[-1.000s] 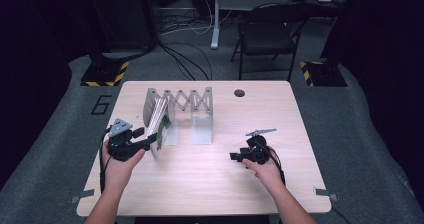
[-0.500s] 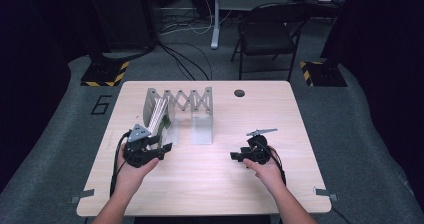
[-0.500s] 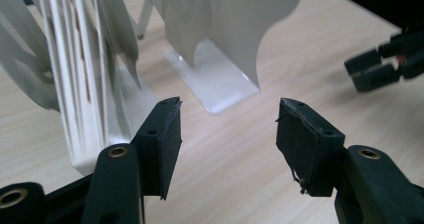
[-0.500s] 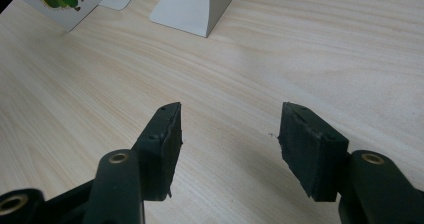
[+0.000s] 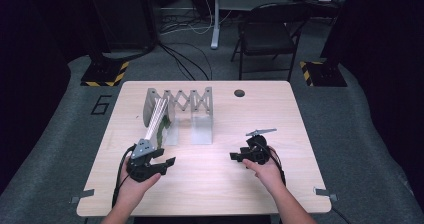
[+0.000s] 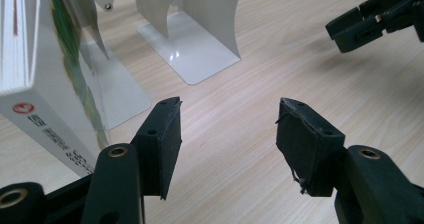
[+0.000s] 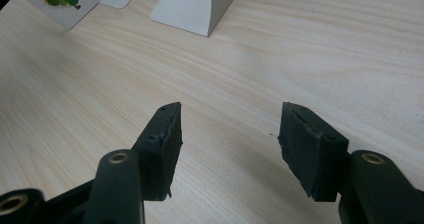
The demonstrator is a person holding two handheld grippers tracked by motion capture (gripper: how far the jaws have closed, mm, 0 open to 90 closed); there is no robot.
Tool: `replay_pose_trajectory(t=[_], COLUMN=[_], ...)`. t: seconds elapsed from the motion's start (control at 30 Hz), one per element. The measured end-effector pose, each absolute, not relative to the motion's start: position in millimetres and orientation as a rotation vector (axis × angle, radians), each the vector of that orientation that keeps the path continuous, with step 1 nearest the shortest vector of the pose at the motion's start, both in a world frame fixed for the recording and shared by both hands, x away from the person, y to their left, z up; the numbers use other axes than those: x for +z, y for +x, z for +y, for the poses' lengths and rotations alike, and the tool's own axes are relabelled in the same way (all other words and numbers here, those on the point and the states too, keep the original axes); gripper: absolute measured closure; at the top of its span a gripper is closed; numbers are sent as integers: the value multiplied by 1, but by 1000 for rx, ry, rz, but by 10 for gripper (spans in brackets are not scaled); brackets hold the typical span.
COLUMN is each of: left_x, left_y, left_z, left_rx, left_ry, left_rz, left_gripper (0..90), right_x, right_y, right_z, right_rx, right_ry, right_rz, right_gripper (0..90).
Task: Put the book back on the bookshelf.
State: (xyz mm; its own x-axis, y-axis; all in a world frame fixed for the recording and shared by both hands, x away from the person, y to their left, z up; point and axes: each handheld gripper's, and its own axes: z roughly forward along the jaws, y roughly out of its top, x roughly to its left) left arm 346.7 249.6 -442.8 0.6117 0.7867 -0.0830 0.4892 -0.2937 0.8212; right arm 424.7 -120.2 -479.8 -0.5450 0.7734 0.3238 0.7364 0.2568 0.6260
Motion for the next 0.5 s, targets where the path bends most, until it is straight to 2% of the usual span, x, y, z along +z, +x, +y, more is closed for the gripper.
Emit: replay_pose_trajectory(t=[0.5], left_x=[-471], left_y=[350], left_z=[249], left_rx=[419], left_ry=[2016], left_rz=[992], left_gripper=[433], right_x=[-481], right_y=[425], right_z=[-119], right_rx=[1161], right_ry=[1485], right_rz=[2463], right_gripper=[422])
